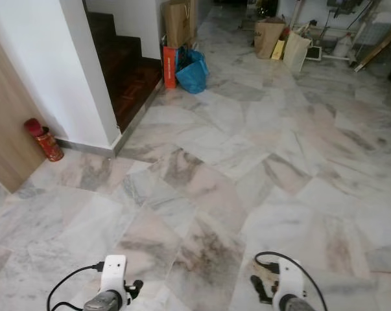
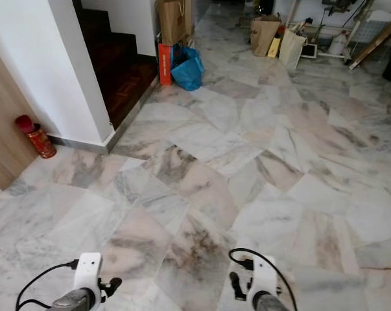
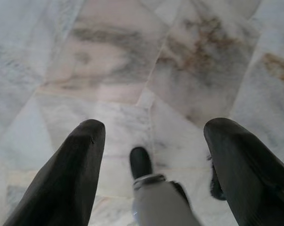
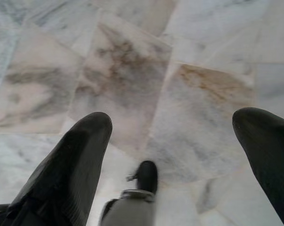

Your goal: Hang hanger

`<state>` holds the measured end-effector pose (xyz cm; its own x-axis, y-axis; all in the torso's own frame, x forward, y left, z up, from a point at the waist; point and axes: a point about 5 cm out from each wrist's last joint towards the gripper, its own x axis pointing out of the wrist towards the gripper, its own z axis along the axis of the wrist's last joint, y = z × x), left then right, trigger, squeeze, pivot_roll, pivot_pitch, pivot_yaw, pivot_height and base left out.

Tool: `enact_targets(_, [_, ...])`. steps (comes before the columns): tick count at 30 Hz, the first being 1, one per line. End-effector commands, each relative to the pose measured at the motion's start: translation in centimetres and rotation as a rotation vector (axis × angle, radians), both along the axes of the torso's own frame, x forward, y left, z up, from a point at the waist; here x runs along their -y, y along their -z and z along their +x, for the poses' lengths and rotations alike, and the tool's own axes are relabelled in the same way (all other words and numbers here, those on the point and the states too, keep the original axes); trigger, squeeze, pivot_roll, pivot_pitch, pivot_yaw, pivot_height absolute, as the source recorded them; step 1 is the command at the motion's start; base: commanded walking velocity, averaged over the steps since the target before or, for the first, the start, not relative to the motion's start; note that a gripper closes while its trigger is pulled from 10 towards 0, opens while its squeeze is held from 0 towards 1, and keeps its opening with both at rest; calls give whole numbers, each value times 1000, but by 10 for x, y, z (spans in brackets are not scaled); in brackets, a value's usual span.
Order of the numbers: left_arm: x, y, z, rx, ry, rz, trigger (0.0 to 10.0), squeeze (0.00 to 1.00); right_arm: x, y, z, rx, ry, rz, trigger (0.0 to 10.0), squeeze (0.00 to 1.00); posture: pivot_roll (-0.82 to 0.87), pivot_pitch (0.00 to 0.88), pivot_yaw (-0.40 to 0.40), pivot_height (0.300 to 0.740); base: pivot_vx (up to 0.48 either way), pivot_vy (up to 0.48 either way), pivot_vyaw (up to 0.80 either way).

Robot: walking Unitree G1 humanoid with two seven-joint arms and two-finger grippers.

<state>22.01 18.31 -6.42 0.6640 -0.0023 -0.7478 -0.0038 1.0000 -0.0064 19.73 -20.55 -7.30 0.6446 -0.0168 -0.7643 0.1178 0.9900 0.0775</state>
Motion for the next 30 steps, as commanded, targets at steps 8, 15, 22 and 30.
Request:
enact_targets(8, [-1, -2, 2, 18, -45, -6, 10000, 0, -11, -1, 5, 8, 10, 43, 10000, 0, 26, 0, -58, 740, 0, 0, 0])
enact_targets(15, [-6, 3, -8, -7, -47, 5, 10000, 0, -16, -1, 6, 12, 7, 49, 10000, 0, -2, 0, -41, 740, 0, 0, 0])
enact_targets(22, [-5, 12, -23, -55, -32, 19, 10000, 0, -12, -1, 5, 11, 36, 57, 10000, 0, -15, 0, -23, 740, 0, 0, 0])
enact_targets(30, [15, 26, -47, -119, -9, 19, 10000, 0, -13, 0, 4, 9, 25, 61, 10000, 0, -1, 0, -24, 740, 0, 0, 0])
